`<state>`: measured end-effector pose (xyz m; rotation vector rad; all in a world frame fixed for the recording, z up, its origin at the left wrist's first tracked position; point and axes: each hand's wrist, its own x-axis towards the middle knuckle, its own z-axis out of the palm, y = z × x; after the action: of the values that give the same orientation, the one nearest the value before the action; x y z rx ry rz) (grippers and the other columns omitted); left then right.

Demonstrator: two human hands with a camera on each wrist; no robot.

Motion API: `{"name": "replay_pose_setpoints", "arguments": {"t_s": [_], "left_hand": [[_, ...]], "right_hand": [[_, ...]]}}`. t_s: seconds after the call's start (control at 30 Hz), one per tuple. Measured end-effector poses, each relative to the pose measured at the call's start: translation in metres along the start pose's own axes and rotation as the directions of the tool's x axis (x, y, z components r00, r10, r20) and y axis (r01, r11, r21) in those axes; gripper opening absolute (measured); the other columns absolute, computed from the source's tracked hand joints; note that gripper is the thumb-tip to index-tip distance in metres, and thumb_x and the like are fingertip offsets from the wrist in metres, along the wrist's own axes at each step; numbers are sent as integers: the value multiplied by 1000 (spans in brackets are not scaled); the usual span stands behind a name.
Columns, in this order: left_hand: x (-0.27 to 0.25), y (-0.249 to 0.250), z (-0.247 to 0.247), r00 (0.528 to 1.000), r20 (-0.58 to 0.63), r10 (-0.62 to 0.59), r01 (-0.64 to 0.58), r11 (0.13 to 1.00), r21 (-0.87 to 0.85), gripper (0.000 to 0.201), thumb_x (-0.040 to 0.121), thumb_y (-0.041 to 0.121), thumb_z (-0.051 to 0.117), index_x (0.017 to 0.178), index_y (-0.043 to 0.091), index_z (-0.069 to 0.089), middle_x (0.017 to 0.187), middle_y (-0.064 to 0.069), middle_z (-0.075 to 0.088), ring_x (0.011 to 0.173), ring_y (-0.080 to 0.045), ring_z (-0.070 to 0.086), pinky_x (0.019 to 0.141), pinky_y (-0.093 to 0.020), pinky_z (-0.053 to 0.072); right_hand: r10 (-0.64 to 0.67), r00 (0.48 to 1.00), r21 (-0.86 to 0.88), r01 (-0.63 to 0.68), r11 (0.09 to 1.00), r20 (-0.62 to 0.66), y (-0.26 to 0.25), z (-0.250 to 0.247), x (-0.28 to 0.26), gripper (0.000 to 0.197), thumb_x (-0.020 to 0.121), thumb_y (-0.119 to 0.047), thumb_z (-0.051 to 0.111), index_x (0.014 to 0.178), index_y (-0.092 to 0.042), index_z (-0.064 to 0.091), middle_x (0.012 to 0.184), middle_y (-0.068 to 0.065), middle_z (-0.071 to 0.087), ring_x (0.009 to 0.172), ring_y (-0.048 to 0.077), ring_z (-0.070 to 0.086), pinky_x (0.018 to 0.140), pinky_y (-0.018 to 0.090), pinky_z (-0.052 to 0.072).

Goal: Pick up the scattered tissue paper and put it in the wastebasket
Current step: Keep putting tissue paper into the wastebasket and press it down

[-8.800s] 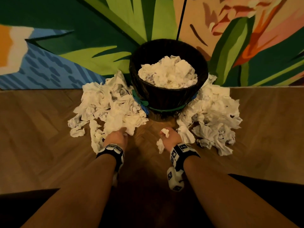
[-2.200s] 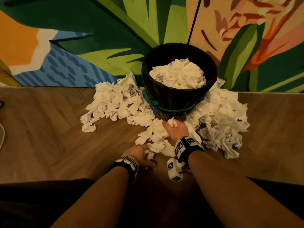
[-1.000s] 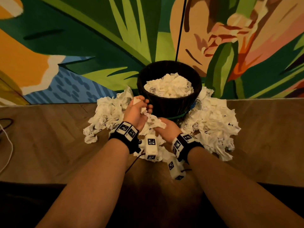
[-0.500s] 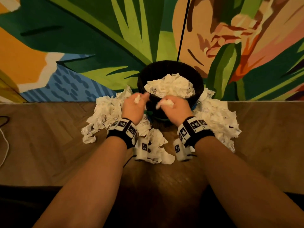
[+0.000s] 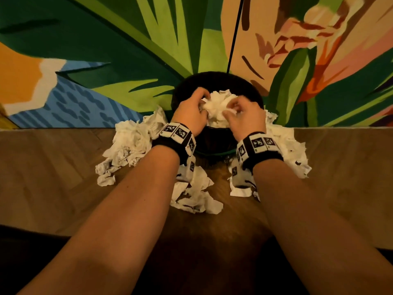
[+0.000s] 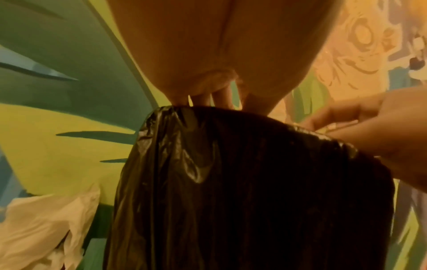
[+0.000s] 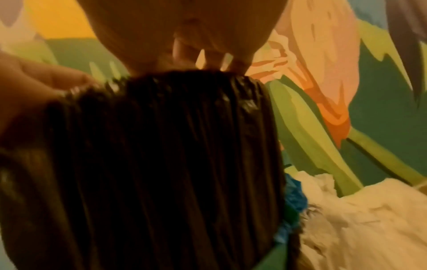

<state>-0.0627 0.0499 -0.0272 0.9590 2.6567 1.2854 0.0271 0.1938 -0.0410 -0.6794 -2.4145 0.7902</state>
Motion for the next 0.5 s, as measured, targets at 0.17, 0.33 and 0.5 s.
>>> {"name": "replay_pose_setpoints", "arguments": {"t_s": [0.17,0.33,0.5], "left_hand": [[9,-5,5,996,89,6,-35,944,328,16,82,28,63,91,32,75,101,4,59,108,-25,50,94,-38,44],[14,3,10,952,260,-161,-20,815,579,53,80,53,26,63,13,58,80,-4,58,99,-28,50,95,-46,31],[19,9,18,926,287,-245,-25,720,693,51,88,54,23,89,17,57,112,-12,65,104,-28,53,106,-53,21]], "right_hand": [[-75,997,-204,79,976,30,14,11,-5,46,86,-49,34,62,-23,63,86,2,63,99,25,48,85,31,23],[-183,983,-336,173,926,4,18,19,-11,53,88,-38,27,73,-14,71,77,5,68,89,24,52,93,38,29],[-134,991,-351,136,926,31,16,19,-7,56,95,-42,15,84,-23,67,69,0,57,92,24,54,96,37,26]]}}
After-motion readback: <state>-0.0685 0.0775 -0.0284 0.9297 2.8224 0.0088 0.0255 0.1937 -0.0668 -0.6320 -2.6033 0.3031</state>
